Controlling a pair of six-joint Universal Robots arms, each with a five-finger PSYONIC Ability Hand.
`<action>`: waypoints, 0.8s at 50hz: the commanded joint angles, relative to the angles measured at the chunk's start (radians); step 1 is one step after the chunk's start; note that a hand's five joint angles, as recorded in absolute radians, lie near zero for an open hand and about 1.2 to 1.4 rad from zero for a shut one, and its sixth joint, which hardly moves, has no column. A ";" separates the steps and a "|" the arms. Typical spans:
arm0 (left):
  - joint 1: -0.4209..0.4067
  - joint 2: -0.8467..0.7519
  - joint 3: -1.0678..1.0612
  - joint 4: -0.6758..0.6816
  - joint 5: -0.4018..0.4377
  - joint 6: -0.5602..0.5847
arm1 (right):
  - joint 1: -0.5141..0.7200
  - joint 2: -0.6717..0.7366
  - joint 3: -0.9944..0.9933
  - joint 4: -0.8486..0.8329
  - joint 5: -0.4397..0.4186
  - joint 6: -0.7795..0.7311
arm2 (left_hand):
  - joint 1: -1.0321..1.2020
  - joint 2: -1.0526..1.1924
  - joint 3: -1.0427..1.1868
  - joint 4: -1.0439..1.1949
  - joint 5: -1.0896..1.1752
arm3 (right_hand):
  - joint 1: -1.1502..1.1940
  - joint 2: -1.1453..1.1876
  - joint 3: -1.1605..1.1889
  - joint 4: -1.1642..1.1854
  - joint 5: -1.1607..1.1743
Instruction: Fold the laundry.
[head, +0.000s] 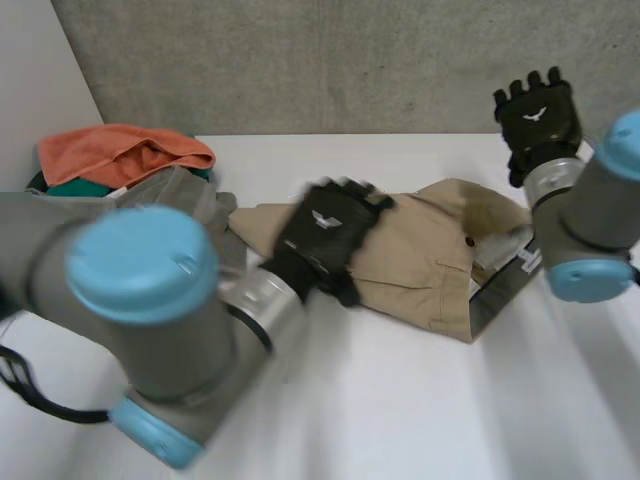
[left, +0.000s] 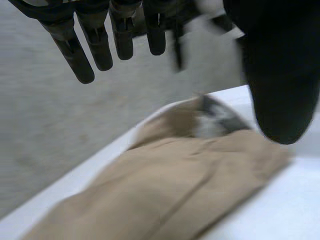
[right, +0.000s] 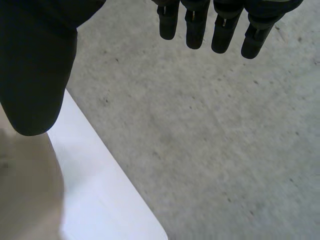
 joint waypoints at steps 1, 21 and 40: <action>0.254 0.059 -0.042 0.003 0.047 0.064 | -0.015 -0.210 0.104 0.331 -0.041 0.004 | -0.016 -0.017 -0.015 -0.010 -0.001 | -0.051 -0.040 -0.041 -0.040 -0.047; 0.442 -0.345 0.217 0.005 0.340 0.282 | 0.174 -0.179 0.443 0.276 -0.061 0.358 | 0.046 0.045 0.046 0.051 0.060 | 0.062 0.073 0.072 0.073 0.066; 0.403 -0.515 0.406 0.009 0.282 0.372 | 0.176 -0.105 0.451 0.096 -0.019 0.235 | 0.407 0.406 0.407 0.412 0.421 | 1.171 1.181 1.181 1.182 1.175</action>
